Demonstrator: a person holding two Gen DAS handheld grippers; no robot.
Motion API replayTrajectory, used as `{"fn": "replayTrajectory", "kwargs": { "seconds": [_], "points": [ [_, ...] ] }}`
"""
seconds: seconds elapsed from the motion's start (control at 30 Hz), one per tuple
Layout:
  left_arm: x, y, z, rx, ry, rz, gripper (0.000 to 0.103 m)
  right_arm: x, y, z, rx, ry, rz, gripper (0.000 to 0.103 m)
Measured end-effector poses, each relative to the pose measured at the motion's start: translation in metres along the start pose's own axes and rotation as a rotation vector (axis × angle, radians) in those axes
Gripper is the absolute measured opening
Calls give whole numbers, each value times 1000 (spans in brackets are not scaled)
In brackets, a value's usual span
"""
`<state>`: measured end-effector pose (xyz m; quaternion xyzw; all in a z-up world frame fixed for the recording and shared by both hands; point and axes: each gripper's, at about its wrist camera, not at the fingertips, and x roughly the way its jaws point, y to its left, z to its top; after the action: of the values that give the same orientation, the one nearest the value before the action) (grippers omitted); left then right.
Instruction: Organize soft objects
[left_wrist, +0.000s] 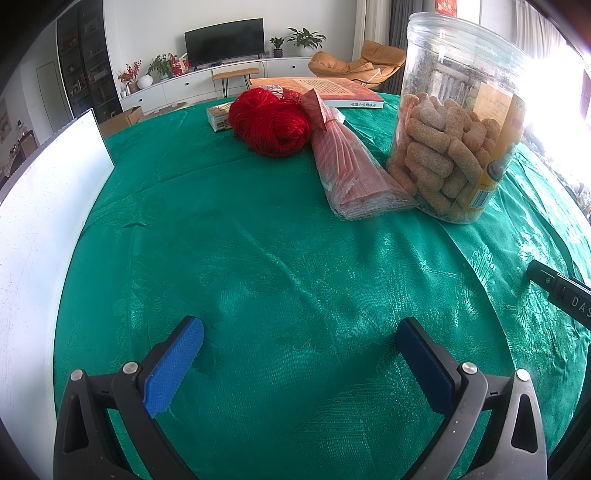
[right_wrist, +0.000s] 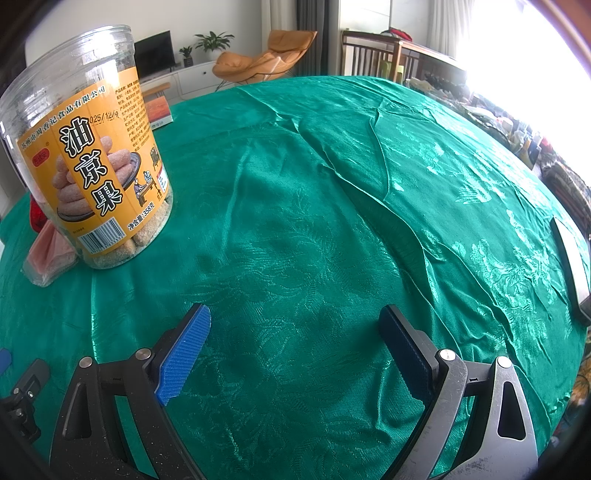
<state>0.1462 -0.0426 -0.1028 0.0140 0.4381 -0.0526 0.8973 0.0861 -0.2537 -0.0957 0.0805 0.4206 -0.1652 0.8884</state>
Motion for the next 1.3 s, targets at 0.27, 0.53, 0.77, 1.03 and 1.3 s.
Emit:
{"fn": "replayTrajectory", "kwargs": {
  "seconds": [0.27, 0.53, 0.77, 1.03, 1.3],
  "points": [
    [-7, 42, 80, -140, 42, -105, 103, 1, -2, 1, 0, 0, 0, 94],
    [38, 86, 173, -350, 49, -59, 91, 0, -1, 0, 0, 0, 0, 94],
    [90, 88, 182, -479, 92, -64, 91, 0, -1, 0, 0, 0, 0, 94],
    [68, 83, 177, -333, 78, -125, 43, 0, -1, 0, 0, 0, 0, 94],
    [-28, 87, 86, -136, 249, -124, 43, 1, -2, 0, 0, 0, 0, 94]
  ]
}}
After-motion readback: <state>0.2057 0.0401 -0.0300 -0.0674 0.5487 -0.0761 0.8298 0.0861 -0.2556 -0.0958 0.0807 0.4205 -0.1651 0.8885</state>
